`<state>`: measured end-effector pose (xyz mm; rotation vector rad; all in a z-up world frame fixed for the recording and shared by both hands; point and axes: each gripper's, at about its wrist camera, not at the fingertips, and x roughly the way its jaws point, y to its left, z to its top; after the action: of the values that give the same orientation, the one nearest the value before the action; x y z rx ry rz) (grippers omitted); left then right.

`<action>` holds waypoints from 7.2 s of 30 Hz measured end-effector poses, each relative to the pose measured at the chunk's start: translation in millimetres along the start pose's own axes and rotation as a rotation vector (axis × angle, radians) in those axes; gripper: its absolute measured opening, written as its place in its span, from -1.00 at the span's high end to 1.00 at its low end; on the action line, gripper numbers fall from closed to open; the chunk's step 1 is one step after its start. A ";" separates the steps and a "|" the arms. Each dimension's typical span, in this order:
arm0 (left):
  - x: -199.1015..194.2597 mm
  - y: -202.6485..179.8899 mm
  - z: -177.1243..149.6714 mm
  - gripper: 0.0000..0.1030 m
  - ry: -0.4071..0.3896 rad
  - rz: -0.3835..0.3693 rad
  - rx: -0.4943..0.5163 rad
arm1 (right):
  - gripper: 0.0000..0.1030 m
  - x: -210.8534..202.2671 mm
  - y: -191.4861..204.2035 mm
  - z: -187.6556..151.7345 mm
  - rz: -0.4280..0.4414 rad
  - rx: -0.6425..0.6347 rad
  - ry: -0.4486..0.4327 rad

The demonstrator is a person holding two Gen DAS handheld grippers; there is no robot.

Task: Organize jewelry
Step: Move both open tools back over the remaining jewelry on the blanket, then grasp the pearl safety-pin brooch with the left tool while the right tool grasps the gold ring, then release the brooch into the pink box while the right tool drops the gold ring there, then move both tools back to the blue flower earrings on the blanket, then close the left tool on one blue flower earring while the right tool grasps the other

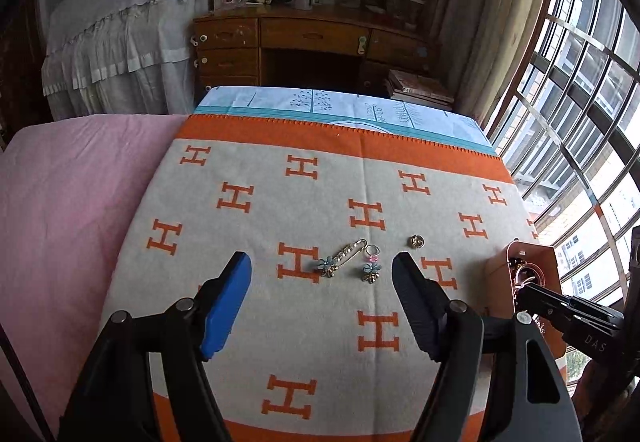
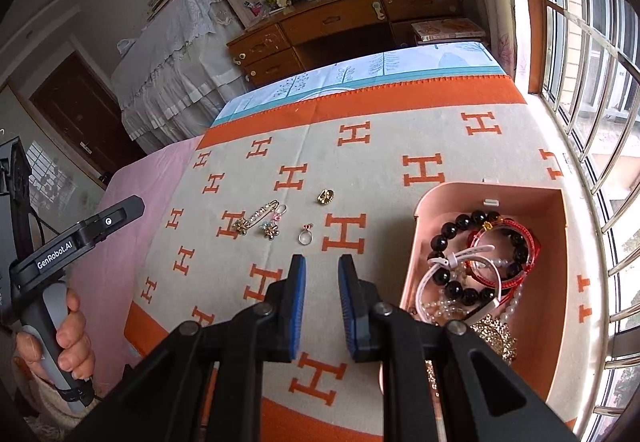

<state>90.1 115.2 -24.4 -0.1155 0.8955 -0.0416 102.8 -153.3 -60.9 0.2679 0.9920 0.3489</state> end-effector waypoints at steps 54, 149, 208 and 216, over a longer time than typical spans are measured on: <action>174.7 -22.0 41.5 0.90 0.457 -0.088 0.217 | 0.84 159.2 24.0 77.5 -0.210 -0.114 0.308; -32.2 -10.9 5.2 -0.45 -0.116 -0.037 -0.043 | 0.76 -6.7 66.4 1.0 0.005 -0.287 0.059; 137.1 25.3 -16.7 -0.53 0.223 -0.030 -0.191 | 0.61 131.4 80.6 -17.5 -0.123 -0.447 0.055; 149.8 1.3 -23.0 -0.25 0.166 0.105 -0.156 | 0.61 93.7 68.9 -36.6 -0.076 -0.448 -0.012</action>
<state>165.7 101.9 -155.1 -0.2125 1.0688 0.1178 107.1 -50.2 -125.9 -0.1731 0.8841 0.4879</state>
